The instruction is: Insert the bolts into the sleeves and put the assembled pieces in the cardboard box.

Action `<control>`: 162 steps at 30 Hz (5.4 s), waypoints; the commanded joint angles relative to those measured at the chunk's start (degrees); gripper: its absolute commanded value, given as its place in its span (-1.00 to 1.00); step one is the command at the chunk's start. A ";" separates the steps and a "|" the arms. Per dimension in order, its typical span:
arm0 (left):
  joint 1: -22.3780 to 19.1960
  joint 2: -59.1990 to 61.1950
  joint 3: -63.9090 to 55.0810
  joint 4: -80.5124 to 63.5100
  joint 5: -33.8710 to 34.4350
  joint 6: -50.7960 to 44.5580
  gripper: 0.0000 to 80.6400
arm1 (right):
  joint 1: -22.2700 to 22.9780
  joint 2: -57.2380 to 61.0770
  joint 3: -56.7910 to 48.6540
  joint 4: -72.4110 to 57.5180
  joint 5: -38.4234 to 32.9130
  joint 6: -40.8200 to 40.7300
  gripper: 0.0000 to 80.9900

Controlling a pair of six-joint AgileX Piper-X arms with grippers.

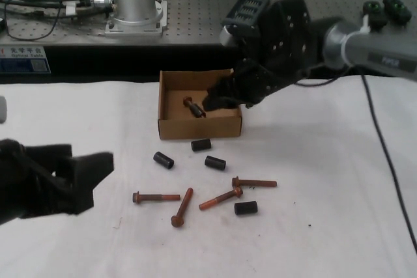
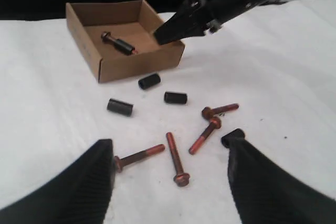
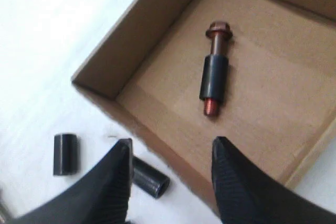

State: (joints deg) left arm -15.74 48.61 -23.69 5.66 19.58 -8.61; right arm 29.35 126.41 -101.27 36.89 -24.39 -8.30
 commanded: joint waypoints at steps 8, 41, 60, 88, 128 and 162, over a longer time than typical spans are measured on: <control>0.18 -0.56 -0.19 6.26 -2.67 4.16 0.07 | 1.81 -2.85 -0.77 11.80 4.21 -12.61 -0.12; 0.18 -0.56 -0.19 10.17 -2.33 4.71 0.07 | 6.47 2.69 -0.71 16.57 12.58 -20.86 -0.61; 0.18 -0.56 -0.19 10.76 -2.33 4.71 0.07 | 6.74 -4.30 -0.71 28.99 12.29 -19.56 -0.88; 0.18 -0.56 -0.19 12.75 -2.33 4.71 0.07 | 6.73 -22.14 37.03 9.31 20.76 -12.07 -0.57; 0.18 -0.56 -0.19 15.20 3.85 4.71 0.07 | 7.98 -15.28 32.90 -10.05 27.93 -39.17 -0.28; 0.18 -0.56 -0.19 15.32 4.30 4.71 0.07 | 5.12 -13.91 29.68 -5.40 29.68 -40.53 -0.28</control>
State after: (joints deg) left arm -15.74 48.54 -23.69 21.20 23.36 -4.58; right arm 34.44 112.72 -71.04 31.00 3.82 -48.48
